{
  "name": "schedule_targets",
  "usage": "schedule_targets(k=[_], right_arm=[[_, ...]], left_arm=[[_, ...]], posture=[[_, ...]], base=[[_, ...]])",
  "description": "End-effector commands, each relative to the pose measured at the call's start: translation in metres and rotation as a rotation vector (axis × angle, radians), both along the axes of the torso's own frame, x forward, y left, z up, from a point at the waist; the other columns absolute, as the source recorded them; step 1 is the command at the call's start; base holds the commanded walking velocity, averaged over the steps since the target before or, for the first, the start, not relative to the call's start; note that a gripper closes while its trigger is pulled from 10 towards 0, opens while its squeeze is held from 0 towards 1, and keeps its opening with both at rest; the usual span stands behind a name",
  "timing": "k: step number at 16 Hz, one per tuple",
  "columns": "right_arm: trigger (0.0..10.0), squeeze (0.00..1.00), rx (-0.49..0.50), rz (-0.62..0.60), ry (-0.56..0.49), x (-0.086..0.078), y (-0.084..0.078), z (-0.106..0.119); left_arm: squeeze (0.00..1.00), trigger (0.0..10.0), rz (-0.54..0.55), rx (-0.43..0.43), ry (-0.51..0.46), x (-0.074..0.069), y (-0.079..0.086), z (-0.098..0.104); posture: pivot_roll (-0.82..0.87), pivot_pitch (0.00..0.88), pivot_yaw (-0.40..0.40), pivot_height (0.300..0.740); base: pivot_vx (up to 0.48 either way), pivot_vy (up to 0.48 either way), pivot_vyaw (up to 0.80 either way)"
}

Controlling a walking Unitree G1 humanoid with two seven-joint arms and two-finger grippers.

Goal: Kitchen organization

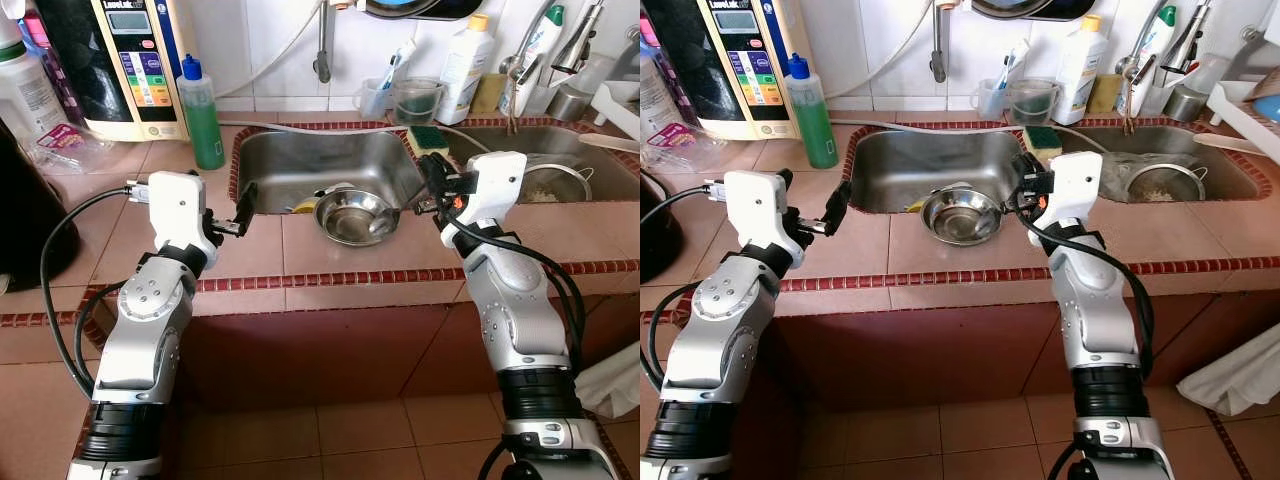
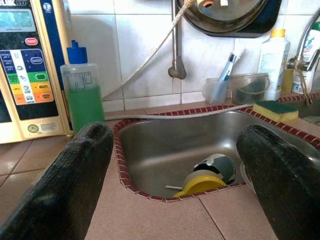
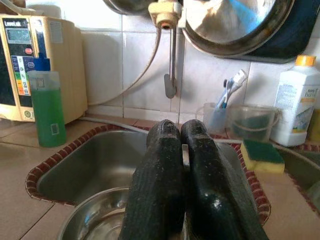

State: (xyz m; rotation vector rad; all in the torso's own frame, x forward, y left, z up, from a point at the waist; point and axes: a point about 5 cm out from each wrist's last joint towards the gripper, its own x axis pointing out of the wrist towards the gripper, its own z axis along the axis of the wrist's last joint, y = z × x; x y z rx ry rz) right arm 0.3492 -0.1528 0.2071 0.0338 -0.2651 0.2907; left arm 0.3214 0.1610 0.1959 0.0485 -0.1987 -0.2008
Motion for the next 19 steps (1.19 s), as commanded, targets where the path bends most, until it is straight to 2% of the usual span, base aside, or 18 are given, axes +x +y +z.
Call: schedule_targets(k=[1,9,11,15,16,19], right_arm=[[10.0,0.0,0.015,-0.004,-0.011,-0.001,-0.004,0.007],[10.0,0.0,0.084,0.039,0.048,-0.003,-0.008,0.016],[10.0,0.0,0.092,0.016,-0.089,-0.006,-0.013,0.032],[10.0,0.0,0.132,-0.039,-0.164,-0.007,-0.019,0.043],[10.0,0.0,0.129,-0.088,-0.212,-0.008,-0.024,0.048],[10.0,0.0,0.019,-0.212,-0.244,-0.007,-0.035,0.045]], left_arm=[[0.0,10.0,-0.005,0.004,-0.024,0.001,-0.001,0.006],[0.0,10.0,-0.008,0.0,-0.033,0.003,-0.002,0.008],[0.0,10.0,-0.01,-0.005,-0.043,0.004,-0.002,0.011],[0.0,10.0,-0.02,-0.015,-0.048,0.005,-0.003,0.014],[0.0,10.0,-0.04,-0.025,-0.041,0.005,-0.004,0.014],[0.0,10.0,-0.076,-0.03,-0.032,0.004,-0.007,0.013]], posture=[[-0.12,0.027,0.002,0.74],[-0.13,0.027,-0.001,0.74],[-0.13,0.023,-0.001,0.74],[-0.12,0.02,-0.003,0.74],[-0.12,0.019,-0.002,0.74],[-0.12,0.02,0.0,0.74]], base=[[0.0,0.0,0.0],[0.0,0.0,0.0],[0.0,0.0,0.0],[0.0,0.0,0.0],[0.0,0.0,0.0],[0.0,0.0,0.0]])
